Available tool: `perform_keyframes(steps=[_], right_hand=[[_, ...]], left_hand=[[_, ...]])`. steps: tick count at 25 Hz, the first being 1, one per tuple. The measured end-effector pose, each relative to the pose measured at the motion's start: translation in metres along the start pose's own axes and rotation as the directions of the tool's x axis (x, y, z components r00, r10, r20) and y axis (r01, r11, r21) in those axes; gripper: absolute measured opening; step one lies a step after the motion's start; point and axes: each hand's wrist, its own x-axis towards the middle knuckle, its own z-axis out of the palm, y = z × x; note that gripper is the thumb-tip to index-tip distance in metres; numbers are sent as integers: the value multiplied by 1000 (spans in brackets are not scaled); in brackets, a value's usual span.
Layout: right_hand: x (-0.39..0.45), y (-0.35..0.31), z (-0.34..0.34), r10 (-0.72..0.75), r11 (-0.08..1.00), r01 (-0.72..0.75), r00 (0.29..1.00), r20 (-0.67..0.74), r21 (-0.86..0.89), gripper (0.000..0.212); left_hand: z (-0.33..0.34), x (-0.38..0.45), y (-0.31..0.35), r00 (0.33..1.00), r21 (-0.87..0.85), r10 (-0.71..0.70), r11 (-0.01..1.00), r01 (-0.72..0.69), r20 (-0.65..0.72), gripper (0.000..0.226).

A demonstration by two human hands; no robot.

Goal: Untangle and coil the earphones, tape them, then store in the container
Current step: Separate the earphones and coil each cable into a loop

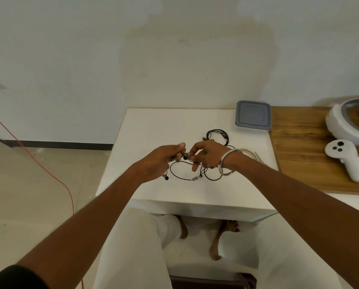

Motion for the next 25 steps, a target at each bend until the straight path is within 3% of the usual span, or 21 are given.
perform_keyframes(steps=[4, 8, 13, 16, 19, 21, 23, 25], right_hand=[[0, -1, 0, 66, 997, -67, 997, 29, 25, 6], [3, 5, -1, 114, 993, -114, 993, -17, 18, 6], [3, 7, -4, 90, 996, -90, 989, -120, 10, 4], [5, 7, -4, 20, 1000, -20, 981, -193, 3, 7], [8, 6, -6, -58, 998, 66, 963, -263, 20, 5], [8, 3, -10, -98, 994, 110, 942, -320, 22, 6], [5, 0, -13, -128, 990, 141, 931, -343, 11, 7], [2, -1, -14, -152, 986, 167, 932, -330, 18, 8]], left_hand=[[0, -8, 3, 982, 227, -2, 973, -42, 189, 31], [-4, -11, 0, 989, 250, 70, 963, -102, 133, 22], [0, -8, -4, 993, 467, 54, 879, -96, 103, 50], [1, 0, -15, 969, 536, 245, 813, -226, 37, 23], [-2, 6, -26, 909, 795, 410, 528, -299, 70, 21], [-2, 8, -30, 861, 858, 500, 395, -328, 99, 16], [-3, 9, -31, 813, 849, 578, 394, -351, 68, 5], [-7, 9, -29, 782, 803, 623, 473, -363, -13, 17]])
